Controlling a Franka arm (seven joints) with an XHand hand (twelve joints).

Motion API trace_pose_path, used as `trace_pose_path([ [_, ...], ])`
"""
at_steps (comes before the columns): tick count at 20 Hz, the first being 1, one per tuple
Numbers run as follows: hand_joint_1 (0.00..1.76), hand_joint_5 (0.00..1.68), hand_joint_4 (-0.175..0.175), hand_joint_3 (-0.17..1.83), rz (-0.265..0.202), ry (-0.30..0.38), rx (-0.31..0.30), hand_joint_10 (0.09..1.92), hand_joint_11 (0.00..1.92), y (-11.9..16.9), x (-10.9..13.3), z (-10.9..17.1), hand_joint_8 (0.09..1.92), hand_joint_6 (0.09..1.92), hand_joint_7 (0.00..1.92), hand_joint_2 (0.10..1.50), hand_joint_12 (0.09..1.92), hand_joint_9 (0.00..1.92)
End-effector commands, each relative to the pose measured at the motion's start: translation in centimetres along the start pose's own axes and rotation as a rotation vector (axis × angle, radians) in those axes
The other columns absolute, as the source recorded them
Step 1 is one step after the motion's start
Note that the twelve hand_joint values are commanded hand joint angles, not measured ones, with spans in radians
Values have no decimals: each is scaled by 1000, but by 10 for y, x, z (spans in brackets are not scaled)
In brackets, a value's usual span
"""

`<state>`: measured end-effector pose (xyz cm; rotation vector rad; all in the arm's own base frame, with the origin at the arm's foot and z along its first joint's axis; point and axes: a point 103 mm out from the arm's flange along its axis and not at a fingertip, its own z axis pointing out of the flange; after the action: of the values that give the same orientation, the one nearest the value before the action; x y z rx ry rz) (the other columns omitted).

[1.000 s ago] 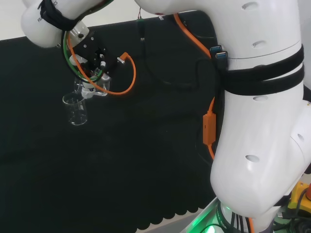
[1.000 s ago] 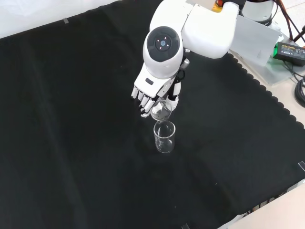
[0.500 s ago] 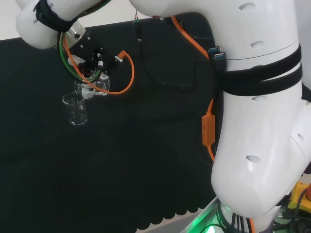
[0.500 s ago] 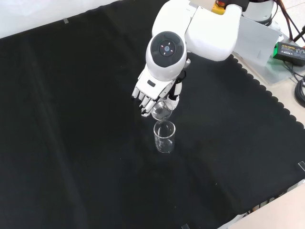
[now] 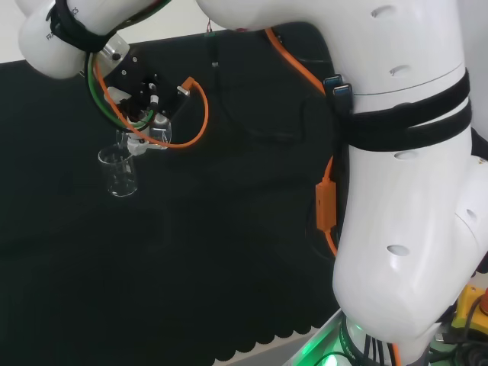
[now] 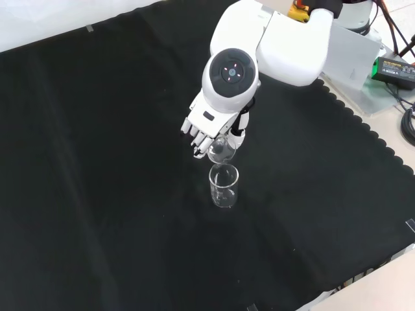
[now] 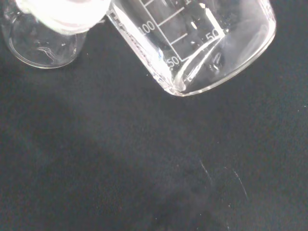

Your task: Pour the water from the handheld beaker into the one on the table.

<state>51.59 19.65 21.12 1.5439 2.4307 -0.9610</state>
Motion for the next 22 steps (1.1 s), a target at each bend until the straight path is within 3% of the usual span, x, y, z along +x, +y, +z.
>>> trace_pose_path([
  [1,1252,858,-122,-175,6,-33,23,1129,947,1,4,-2,1005,1153,1117,1196,945,1129],
  [22,1253,859,-123,-175,17,-92,48,1126,951,0,1,3,1001,1151,1119,1195,938,1132],
])
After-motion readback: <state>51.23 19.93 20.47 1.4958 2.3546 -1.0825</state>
